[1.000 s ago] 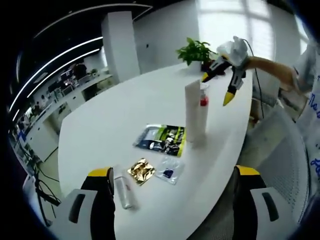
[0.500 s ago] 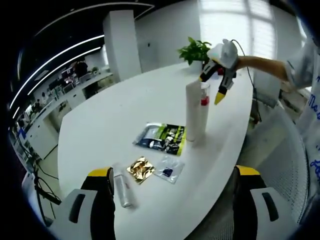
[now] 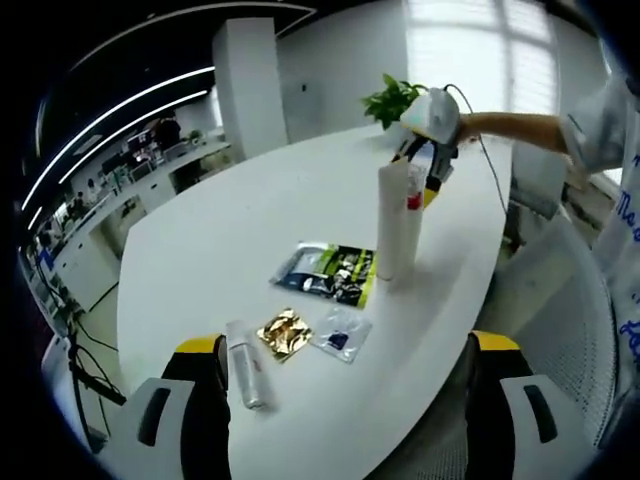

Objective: Arrange the skincare products in the storage area until every visible bottle or jar stands upright without overlapping.

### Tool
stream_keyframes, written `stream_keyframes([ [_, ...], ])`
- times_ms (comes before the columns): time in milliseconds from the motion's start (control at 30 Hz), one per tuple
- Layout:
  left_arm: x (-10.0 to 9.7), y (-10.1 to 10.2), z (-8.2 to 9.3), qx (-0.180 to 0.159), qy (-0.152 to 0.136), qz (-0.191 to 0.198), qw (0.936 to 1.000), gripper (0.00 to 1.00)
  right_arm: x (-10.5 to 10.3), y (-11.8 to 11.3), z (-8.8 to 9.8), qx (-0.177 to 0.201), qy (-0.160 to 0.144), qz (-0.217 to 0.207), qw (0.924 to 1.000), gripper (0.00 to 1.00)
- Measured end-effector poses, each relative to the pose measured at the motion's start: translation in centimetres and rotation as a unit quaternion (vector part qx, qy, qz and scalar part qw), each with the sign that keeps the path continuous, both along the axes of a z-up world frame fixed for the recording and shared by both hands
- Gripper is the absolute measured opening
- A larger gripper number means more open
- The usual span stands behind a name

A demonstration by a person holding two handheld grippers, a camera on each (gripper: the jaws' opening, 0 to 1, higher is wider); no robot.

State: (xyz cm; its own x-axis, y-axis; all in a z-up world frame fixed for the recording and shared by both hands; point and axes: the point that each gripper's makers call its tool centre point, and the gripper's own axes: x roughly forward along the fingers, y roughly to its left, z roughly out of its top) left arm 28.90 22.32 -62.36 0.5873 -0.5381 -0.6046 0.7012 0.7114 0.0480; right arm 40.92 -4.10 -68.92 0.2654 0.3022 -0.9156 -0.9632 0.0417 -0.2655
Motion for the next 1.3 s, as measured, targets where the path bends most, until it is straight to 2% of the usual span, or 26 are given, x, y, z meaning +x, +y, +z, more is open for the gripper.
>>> stream_keyframes([
  [100, 0.1, 0.3, 0.0, -0.001, 0.0, 0.007, 1.0, 0.97, 0.5, 0.3, -0.3, -0.005, -0.006, 0.022, 0.9997, 0.46],
  [233, 0.0, 0.6, 0.0, 0.0, 0.001, 0.012, 0.9999, 0.97, 1.0, 0.6, -0.7, -0.008, 0.001, 0.032, 0.9994, 0.44],
  [400, -0.2, 0.9, -0.2, -0.001, 0.004, 0.016, 0.9999, 0.97, 0.8, 1.3, -2.0, -0.028, 0.019, 0.08, 0.9962, 0.43],
  [567, -0.3, 1.1, -0.2, -0.001, 0.004, 0.02, 0.9998, 0.97, 1.0, 1.6, -3.0, -0.037, 0.036, 0.098, 0.9939, 0.43],
  [733, -0.4, 1.6, -0.1, 0.0, 0.003, 0.026, 0.9997, 0.97, 1.1, 1.2, -4.2, -0.067, 0.052, 0.127, 0.9882, 0.42],
  [833, -0.5, 1.7, -0.2, -0.001, 0.005, 0.028, 0.9996, 0.97, 1.0, 1.4, -4.7, -0.069, 0.061, 0.139, 0.986, 0.41],
  [1133, -0.6, 2.1, -0.4, -0.003, 0.01, 0.034, 0.9994, 0.97, 1.2, 1.3, -6.1, -0.086, 0.087, 0.147, 0.9816, 0.38],
  [1300, -0.7, 2.1, -0.5, -0.008, 0.018, 0.037, 0.9991, 0.97, 1.5, 1.4, -6.2, -0.082, 0.091, 0.138, 0.9828, 0.32],
])
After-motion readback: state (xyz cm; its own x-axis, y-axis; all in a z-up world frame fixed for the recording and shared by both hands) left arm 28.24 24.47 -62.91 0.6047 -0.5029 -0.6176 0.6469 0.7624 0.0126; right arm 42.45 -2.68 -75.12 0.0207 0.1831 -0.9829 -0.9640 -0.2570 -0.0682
